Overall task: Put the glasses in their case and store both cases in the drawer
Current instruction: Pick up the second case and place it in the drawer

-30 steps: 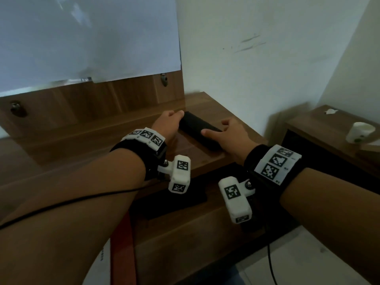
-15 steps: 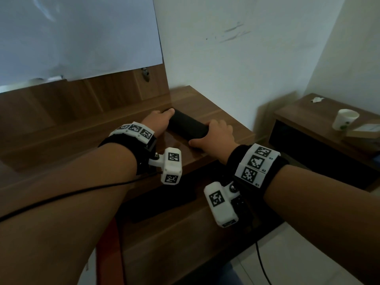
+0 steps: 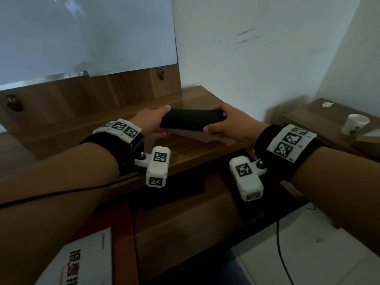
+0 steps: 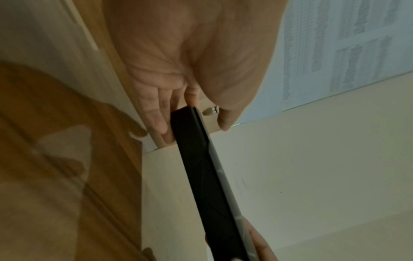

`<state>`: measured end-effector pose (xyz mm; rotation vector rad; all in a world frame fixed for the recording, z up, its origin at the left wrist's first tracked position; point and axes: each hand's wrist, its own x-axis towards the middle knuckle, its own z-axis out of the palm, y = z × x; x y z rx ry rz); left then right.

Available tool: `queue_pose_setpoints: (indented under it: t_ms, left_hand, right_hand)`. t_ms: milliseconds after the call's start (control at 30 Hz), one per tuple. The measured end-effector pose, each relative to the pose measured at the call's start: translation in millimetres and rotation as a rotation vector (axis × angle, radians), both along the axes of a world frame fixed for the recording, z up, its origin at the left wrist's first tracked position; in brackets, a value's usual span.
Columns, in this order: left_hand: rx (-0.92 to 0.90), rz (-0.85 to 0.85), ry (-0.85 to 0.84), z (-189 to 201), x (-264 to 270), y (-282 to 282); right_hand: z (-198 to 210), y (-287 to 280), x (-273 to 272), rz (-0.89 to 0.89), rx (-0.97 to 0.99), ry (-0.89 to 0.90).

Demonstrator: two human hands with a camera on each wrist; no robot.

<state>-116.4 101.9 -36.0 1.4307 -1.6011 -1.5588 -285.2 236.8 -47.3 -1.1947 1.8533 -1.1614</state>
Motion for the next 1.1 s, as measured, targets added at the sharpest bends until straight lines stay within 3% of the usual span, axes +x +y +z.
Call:
queue_pose_setpoints:
  t_ms: [300,500,833,1100]
  left_hand:
    - [0.003,-0.091,-0.045,1.5,85.7,42.5]
    - [-0.012,-0.258,-0.252,4.5,123.8,73.7]
    - [0.111,-0.404,-0.391,-9.6,143.0,107.4]
    - [0.214,-0.499,-0.506,-43.6,132.2,127.6]
  right_hand:
    - [17.8,2.7,25.3,0.223,0.19,-0.094]
    - [18.8,13.9,44.6,0.216,0.378,-0.025]
    - [4.2,42.3,68.0,0.254,0.599,0.097]
    - [-23.6,45.0,78.2,0.238,0.731,0.237]
